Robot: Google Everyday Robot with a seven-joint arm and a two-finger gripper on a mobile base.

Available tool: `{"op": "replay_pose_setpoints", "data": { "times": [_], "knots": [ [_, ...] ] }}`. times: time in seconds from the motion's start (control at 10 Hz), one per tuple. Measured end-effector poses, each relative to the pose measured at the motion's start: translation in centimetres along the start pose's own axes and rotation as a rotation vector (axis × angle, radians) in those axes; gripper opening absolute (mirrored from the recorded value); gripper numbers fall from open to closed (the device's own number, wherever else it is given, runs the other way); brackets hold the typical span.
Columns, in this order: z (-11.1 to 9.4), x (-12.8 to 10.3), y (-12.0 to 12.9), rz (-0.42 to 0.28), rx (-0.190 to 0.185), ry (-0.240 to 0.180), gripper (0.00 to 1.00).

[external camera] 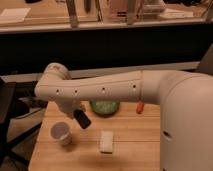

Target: Place the eraser in the ceramic cup

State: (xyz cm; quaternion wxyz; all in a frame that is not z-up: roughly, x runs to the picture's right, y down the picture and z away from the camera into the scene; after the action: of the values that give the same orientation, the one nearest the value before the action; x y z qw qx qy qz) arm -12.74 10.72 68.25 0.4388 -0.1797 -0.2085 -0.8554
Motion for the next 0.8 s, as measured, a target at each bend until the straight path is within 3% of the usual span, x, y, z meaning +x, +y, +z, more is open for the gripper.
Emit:
{"op": "replay_pose_setpoints", "data": {
  "times": [0.8],
  "knots": [
    [-0.9,0.0,-3.0,-0.097,-0.004,0.010,0.01]
  ]
}}
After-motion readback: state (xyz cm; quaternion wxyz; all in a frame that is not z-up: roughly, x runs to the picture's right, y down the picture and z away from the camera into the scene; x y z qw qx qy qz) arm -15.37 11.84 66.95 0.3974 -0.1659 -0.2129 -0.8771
